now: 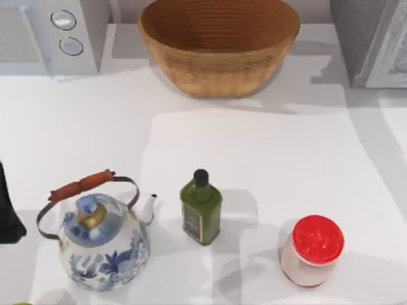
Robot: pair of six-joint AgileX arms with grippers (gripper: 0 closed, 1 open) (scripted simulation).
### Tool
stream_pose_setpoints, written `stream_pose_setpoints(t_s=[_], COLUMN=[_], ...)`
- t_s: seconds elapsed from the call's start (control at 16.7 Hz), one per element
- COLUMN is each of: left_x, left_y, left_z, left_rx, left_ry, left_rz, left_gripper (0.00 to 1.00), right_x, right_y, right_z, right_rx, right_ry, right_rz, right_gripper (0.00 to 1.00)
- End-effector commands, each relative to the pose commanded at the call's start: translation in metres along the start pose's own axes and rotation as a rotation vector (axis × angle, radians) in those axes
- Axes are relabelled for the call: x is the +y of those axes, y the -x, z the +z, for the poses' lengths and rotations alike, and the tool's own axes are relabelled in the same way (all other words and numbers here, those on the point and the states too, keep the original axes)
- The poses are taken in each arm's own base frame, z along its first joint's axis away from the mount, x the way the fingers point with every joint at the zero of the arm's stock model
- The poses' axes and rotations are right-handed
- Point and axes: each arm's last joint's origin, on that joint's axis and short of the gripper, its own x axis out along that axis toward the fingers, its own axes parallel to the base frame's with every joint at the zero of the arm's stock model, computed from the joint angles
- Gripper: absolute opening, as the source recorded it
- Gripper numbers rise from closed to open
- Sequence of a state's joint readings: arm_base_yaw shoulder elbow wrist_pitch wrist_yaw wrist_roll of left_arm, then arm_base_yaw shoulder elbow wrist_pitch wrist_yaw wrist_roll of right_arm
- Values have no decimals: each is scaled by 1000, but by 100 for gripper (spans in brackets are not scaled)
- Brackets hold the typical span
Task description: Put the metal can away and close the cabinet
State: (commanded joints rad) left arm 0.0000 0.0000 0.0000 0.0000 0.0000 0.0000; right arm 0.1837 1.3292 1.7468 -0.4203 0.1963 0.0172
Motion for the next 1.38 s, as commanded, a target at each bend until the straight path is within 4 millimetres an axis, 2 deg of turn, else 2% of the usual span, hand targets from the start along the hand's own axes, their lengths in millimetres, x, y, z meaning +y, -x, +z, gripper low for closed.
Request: stream_pose_setpoints(t_s=[0.18,0.3,0.66,0.84,1.08,1.38], left_x=[0,0,0,0,0,0], left_y=[0,0,0,0,0,0], left_z=[0,0,0,0,0,0], left_rx=[0,0,0,0,0,0], left_ry=[0,0,0,0,0,0], left_rz=[0,0,0,0,0,0], left_gripper=[100,100,100,100,100,100], right_x=[-1,0,2,-1,-3,-3], right_y=[-3,-17,-96,-126,-146,-150], right_z=[0,1,6,13,18,20], right_rx=[5,28,98,73,23,0], right_ry=[1,12,32,21,3,-2], right_rz=[-6,-13,-29,-31,-18,-3], right_gripper=[0,0,0,0,0,0])
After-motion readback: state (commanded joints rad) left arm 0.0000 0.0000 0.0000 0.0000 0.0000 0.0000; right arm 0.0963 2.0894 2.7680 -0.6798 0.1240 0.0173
